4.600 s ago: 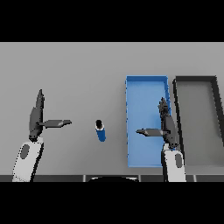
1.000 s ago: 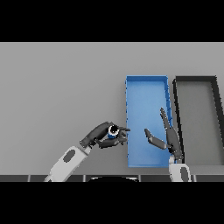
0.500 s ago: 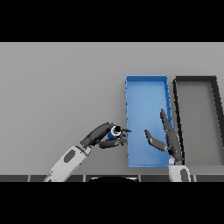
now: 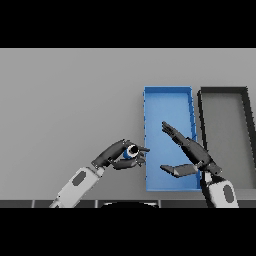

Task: Pick up the blue pipe and place it into the blue bin.

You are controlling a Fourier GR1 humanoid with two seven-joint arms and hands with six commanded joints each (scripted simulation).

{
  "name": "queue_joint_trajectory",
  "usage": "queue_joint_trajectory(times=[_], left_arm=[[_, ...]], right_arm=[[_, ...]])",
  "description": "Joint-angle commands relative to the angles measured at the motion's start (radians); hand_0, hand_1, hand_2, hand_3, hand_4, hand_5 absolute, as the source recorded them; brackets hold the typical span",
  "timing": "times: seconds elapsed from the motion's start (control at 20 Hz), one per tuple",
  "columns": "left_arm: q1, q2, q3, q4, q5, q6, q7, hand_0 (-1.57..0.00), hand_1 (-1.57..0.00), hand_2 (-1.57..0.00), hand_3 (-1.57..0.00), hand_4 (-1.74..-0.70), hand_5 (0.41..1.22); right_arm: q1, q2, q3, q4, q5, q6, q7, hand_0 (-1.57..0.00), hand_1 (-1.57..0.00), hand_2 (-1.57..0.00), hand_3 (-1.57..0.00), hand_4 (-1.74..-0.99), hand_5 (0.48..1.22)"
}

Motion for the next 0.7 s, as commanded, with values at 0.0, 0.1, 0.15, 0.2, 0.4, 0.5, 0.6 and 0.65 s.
queue_joint_trajectory(times=[0.0, 0.1, 0.15, 0.2, 0.4, 0.5, 0.6, 0.65], left_arm=[[-0.004, -0.005, -0.002, 0.009, -0.007, 0.0, -0.001, -1.57, -1.57, -1.57, -1.49, -1.74, 1.221], [-0.012, -0.01, 0.004, 0.019, -0.007, -0.002, 0.004, -1.57, -1.57, -1.57, -1.48, -1.74, 1.221], [-0.006, -0.002, 0.005, 0.013, -0.005, -0.01, -0.005, -1.57, -1.57, -1.57, -1.48, -1.74, 1.221], [-0.003, -0.008, -0.003, 0.006, -0.007, -0.011, 0.0, -1.57, -1.57, -1.57, -1.48, -1.74, 1.221], [-0.008, -0.006, 0.01, 0.003, 0.011, -0.031, -0.016, -1.57, -1.57, -1.57, -1.5, -1.74, 1.221], [-0.005, -0.01, 0.008, 0.019, 0.007, -0.042, -0.032, -1.57, -1.57, -1.57, -1.53, -1.74, 1.221], [-0.015, -0.012, 0.009, 0.026, 0.014, -0.055, -0.006, -1.57, -1.57, -1.57, -1.54, -1.74, 1.221], [-0.007, -0.009, 0.004, 0.015, 0.004, -0.051, -0.01, -1.57, -1.57, -1.57, -1.54, -1.74, 1.221]], right_arm=[[-0.026, -0.017, 0.006, -0.008, -0.023, 0.012, 0.027, 0.0, 0.0, 0.0, 0.0, -1.306, 0.502], [-0.086, -0.012, 0.059, -0.016, -0.019, 0.033, 0.071, 0.0, 0.0, 0.0, 0.0, -1.314, 0.51], [-0.124, -0.004, 0.084, -0.006, 0.005, 0.046, 0.074, 0.0, 0.0, 0.0, 0.0, -1.311, 0.517], [-0.151, 0.004, 0.103, 0.005, 0.023, 0.055, 0.083, 0.0, 0.0, 0.0, 0.0, -1.306, 0.521], [-0.247, 0.028, 0.163, 0.027, 0.025, 0.078, 0.148, 0.0, 0.0, 0.0, 0.0, -1.241, 0.53], [-0.283, 0.054, 0.186, 0.046, 0.018, 0.078, 0.178, 0.0, 0.0, 0.0, 0.0, -1.23, 0.532], [-0.334, 0.087, 0.218, 0.074, 0.034, 0.088, 0.194, 0.0, 0.0, 0.0, 0.0, -1.225, 0.529], [-0.359, 0.11, 0.23, 0.097, 0.045, 0.084, 0.204, 0.0, 0.0, 0.0, 0.0, -1.222, 0.519]])
